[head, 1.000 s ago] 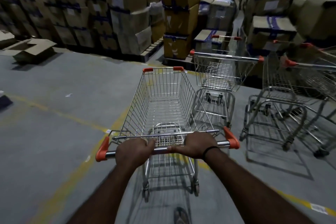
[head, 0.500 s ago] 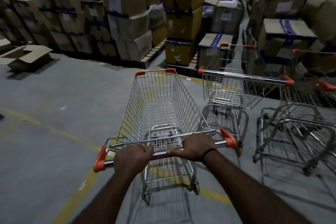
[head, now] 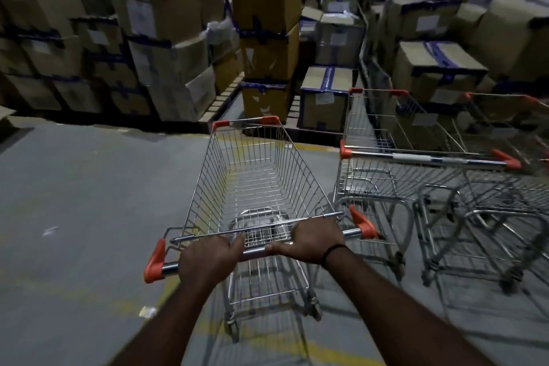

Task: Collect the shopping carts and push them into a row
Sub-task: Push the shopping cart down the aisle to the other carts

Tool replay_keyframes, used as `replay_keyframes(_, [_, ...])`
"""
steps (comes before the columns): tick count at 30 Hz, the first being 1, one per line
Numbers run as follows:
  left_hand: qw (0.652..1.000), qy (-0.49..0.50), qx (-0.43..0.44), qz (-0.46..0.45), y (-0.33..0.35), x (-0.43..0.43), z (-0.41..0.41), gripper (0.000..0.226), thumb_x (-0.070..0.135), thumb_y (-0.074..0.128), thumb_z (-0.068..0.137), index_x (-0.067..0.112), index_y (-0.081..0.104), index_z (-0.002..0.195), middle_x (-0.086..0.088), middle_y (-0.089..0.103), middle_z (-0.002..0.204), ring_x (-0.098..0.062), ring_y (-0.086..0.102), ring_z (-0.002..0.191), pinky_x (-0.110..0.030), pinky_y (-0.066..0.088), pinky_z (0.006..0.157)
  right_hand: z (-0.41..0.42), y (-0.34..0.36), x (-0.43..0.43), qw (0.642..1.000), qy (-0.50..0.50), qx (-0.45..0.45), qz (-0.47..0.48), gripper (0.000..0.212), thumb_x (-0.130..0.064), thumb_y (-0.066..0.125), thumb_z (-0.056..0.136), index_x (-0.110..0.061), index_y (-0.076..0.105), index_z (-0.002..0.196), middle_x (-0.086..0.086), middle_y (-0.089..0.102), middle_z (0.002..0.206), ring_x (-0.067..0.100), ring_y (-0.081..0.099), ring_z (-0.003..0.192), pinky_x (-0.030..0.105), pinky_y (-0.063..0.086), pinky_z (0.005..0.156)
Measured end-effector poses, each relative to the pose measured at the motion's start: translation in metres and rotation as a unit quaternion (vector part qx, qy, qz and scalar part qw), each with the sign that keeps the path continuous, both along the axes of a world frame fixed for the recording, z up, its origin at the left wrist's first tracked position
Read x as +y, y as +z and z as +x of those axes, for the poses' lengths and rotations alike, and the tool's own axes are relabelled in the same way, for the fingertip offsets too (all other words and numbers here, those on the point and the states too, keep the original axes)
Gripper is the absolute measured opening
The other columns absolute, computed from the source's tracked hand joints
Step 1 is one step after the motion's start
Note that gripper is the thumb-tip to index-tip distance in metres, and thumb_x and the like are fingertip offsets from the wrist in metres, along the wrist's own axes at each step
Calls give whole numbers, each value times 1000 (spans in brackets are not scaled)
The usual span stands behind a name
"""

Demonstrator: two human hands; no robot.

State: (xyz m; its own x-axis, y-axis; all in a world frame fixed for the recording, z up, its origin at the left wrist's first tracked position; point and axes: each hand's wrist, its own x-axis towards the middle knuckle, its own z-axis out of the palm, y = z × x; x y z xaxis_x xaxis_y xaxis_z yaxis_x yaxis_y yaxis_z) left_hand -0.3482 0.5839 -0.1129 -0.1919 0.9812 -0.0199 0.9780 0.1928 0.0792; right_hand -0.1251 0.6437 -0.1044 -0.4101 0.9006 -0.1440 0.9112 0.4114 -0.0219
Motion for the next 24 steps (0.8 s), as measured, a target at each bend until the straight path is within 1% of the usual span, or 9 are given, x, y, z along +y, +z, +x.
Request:
replay_keyframes(2, [1000, -17, 1, -2, 1, 27, -18, 71, 71, 24, 96, 20, 73, 88, -3, 63, 81, -27, 66, 87, -32, 39, 69, -17, 4, 18, 1000, -14, -2, -2, 95, -105, 16, 62, -18, 54, 57, -2, 54, 59, 23, 62, 69, 36, 54, 77])
replay_keyframes(5, [999, -38, 13, -11, 1, 67, -42, 73, 73, 23, 95, 21, 73, 89, -4, 68, 87, -26, 66, 89, -32, 40, 71, -35, 7, 44, 999, -35, 8, -7, 92, -102, 18, 66, -17, 52, 56, -2, 51, 59, 26, 62, 72, 34, 52, 74])
replay_keyframes(8, [998, -58, 12, -17, 0, 104, -57, 74, 76, 22, 94, 21, 71, 83, -3, 67, 85, -25, 66, 89, -32, 42, 71, -48, 7, 72, 999, -37, 0, -2, 95, -102, 14, 66, -17, 54, 57, -1, 53, 59, 26, 63, 71, 33, 53, 75])
replay_keyframes(10, [997, -69, 17, -19, -2, 133, -63, 73, 76, 23, 93, 21, 70, 82, -3, 66, 84, -25, 66, 90, -32, 42, 72, -51, 6, 93, 999, -41, 0, -3, 96, -101, 17, 67, -17, 61, 64, 1, 59, 64, 26, 64, 74, 33, 52, 74])
replay_keyframes(12, [997, -73, 17, -21, -4, 163, -65, 74, 76, 24, 93, 20, 71, 84, -1, 64, 81, -25, 67, 89, -32, 43, 72, -50, 3, 117, 999, -47, 1, 0, 97, -100, 20, 70, -17, 69, 76, 4, 67, 76, 28, 66, 81, 35, 51, 76])
replay_keyframes(14, [997, -78, 16, -23, -7, 195, -65, 74, 77, 24, 92, 21, 72, 84, 0, 62, 79, -25, 67, 88, -32, 44, 72, -48, 2, 142, 999, -47, -2, 11, 96, -100, 20, 71, -18, 70, 81, 5, 69, 81, 29, 67, 85, 35, 46, 74])
replay_keyframes(17, [996, -91, 5, -19, -12, 238, -63, 76, 79, 21, 89, 23, 71, 81, 1, 67, 81, -23, 66, 85, -31, 48, 74, -43, 2, 178, 998, -60, 6, 10, 93, -100, 22, 70, -17, 65, 73, 2, 61, 70, 28, 66, 81, 34, 43, 68])
replay_keyframes(21, [993, -119, 15, -25, -14, 291, -57, 74, 79, 20, 88, 25, 70, 80, 0, 70, 87, -24, 67, 88, -33, 51, 77, -33, -1, 215, 997, -77, 18, 8, 90, -100, 22, 71, -19, 62, 72, 5, 70, 81, 29, 67, 85, 35, 47, 72])
replay_keyframes(24, [990, -140, 21, -28, -14, 323, -50, 71, 79, 22, 88, 25, 64, 74, -1, 70, 87, -25, 67, 90, -33, 50, 77, -26, -2, 238, 996, -89, 16, 1, 93, -100, 19, 70, -18, 63, 73, 5, 65, 77, 30, 67, 84, 36, 45, 69])
